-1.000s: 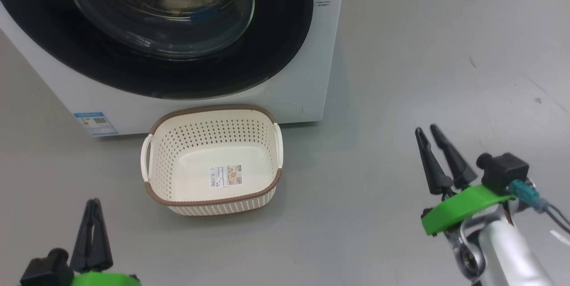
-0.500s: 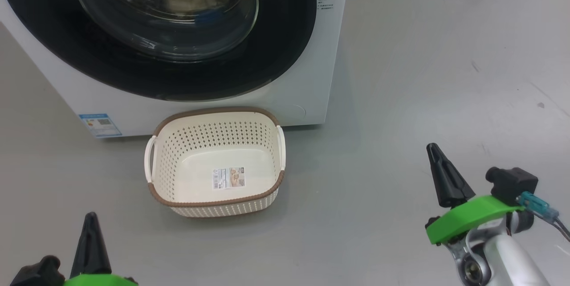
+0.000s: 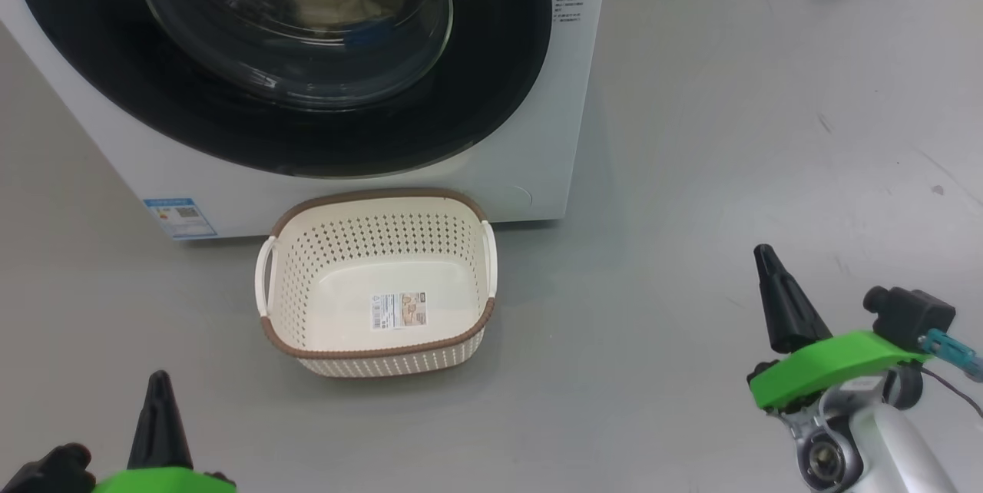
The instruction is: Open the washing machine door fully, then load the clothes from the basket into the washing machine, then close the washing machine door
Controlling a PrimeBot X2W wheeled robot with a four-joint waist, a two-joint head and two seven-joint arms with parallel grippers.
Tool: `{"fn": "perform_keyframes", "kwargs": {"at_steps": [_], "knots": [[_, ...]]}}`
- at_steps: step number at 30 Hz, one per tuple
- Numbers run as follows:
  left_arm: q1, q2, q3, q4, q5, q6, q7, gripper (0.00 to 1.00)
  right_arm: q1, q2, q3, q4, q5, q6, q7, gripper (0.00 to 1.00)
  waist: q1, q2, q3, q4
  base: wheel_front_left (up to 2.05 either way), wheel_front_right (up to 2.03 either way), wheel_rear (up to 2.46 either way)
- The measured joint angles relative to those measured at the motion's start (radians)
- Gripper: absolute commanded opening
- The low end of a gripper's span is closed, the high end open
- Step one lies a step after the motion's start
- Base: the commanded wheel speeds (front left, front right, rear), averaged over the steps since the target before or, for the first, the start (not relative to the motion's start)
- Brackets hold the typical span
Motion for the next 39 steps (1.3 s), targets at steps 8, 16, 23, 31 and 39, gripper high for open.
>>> {"fn": "perform_keyframes", "kwargs": {"at_steps": [8,16,23,31,39], "knots": [[-0.006,-0.001,0.000,0.005,-0.091,-0.001,0.025,0.00,0.001,0.000,-0.014,-0.005,0.091,0.000,0.020,0.00,0.0001,0.0000,-0.006,0.005,0.00,0.00,0.00],[-0.017,-0.003,0.000,0.012,-0.181,-0.002,0.049,0.00,0.005,0.000,-0.027,-0.009,0.181,0.000,0.045,0.00,0.0001,0.0000,-0.012,0.011,0.00,0.00,0.00],[-0.019,-0.004,0.000,0.018,-0.261,-0.009,0.070,0.00,0.010,0.000,-0.041,-0.010,0.259,0.000,0.066,0.00,0.0001,0.0000,-0.017,0.015,0.00,0.00,0.00],[-0.026,-0.006,0.000,0.024,-0.340,-0.010,0.088,0.00,0.010,0.000,-0.052,-0.012,0.337,0.000,0.079,0.00,0.0001,0.0000,-0.023,0.020,0.00,0.00,0.00],[-0.038,-0.006,0.000,0.030,-0.430,-0.011,0.113,0.00,0.013,0.000,-0.068,-0.016,0.426,0.000,0.106,0.00,0.0001,0.0000,-0.029,0.025,0.00,0.00,0.00]]}}
